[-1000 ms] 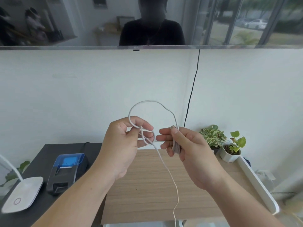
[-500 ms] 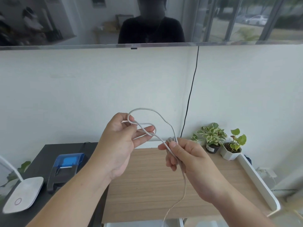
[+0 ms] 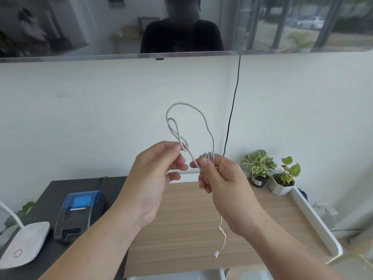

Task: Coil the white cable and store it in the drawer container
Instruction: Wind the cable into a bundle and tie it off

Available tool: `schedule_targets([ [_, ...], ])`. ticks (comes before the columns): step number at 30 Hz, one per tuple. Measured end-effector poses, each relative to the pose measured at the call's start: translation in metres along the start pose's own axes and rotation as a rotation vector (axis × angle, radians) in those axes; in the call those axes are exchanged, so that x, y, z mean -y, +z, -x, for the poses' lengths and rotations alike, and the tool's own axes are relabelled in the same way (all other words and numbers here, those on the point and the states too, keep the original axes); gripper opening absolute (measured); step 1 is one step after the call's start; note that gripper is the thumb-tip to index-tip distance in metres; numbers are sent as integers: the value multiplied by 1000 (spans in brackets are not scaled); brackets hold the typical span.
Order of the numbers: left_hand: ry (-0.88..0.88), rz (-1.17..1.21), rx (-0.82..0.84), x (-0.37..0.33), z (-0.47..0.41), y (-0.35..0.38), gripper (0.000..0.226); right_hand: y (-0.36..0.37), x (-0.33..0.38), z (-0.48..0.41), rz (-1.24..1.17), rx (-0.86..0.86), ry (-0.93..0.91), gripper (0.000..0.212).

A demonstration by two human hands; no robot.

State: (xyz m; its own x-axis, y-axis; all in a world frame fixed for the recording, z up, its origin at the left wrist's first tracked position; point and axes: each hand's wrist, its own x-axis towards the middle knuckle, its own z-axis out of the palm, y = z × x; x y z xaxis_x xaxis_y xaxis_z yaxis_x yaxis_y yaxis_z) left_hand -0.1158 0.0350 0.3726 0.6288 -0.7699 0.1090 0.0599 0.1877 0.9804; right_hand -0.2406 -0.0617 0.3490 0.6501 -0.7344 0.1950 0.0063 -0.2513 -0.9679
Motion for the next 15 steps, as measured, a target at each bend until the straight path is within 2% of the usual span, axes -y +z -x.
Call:
schedule_targets([
  [3,-33,66,-8,0,-2,-1,21,2,-1,2,35,11,-11,28],
  [6,-8,9,53,5,-2,-3,15,4,-4,4,50,25,-30,30],
  [9,94,-141,64,8,-2,-3,17,6,-7,3,33,24,-33,33],
  [12,211,-380,15,13,-3,-6,24,5,-12,0,-98,-2,37,29],
  [15,238,-486,-13,15,-3,-7,27,1,-13,-4,-182,-48,50,28],
])
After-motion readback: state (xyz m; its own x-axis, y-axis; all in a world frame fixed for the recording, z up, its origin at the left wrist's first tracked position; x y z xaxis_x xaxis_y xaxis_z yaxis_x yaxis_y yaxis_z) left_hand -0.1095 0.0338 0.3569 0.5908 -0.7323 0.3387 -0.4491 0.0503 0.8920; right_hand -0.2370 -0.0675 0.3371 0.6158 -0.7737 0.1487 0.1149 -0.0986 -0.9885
